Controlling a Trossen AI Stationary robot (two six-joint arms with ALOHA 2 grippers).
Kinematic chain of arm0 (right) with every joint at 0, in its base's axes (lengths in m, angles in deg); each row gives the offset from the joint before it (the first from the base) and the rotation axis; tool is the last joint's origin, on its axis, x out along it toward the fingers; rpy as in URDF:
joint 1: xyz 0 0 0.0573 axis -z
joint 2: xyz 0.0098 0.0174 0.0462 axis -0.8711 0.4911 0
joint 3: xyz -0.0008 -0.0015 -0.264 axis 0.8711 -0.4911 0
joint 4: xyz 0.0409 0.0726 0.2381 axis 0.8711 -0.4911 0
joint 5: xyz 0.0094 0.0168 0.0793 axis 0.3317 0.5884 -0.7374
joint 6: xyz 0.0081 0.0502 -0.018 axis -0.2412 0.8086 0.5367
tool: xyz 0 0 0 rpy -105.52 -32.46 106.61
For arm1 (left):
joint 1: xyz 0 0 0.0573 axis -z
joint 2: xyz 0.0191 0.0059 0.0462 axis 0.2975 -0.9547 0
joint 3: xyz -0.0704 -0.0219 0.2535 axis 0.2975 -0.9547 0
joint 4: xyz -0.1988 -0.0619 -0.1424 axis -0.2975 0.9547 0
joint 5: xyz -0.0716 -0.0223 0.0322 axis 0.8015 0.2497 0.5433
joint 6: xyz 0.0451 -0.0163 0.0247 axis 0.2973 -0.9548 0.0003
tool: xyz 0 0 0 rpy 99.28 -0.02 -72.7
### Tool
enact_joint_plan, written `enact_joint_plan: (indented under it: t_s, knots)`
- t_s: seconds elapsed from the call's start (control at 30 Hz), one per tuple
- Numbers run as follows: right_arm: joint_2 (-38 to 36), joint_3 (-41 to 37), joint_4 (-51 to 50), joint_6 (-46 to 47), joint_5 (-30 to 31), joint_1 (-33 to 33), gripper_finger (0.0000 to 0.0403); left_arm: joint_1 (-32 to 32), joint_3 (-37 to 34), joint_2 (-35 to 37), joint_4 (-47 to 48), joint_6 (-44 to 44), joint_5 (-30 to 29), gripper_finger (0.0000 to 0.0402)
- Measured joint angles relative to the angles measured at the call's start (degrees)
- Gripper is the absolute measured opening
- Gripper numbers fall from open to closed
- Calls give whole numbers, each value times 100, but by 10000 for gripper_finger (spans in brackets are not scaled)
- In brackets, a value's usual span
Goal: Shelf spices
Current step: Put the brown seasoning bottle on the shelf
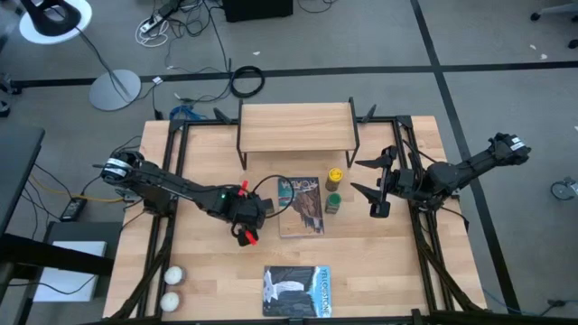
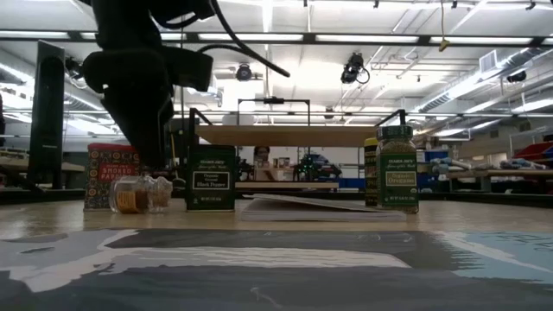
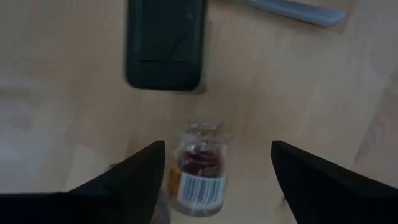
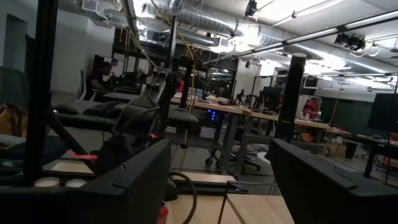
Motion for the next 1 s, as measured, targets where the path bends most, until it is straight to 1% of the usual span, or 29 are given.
enact_joint_plan:
  t_s: [0.4, 0.6, 0.73, 0.87, 1.0]
  knots:
    - [0, 0, -2, 0, 0, 0, 271, -201, -242, -2, -415, 35, 199, 296]
    - [0, 0, -2, 0, 0, 0, 270, -210, -256, -273, -396, 69, 247, 296]
    - [1, 0, 0, 0, 0, 0, 270, -206, -238, -522, -381, 176, 108, 296]
    - [2, 0, -2, 0, 2, 0, 270, -206, -232, -610, -367, 223, 0, 295]
    - [2, 0, -2, 0, 2, 0, 270, -206, -223, -622, -275, 304, 13, 279]
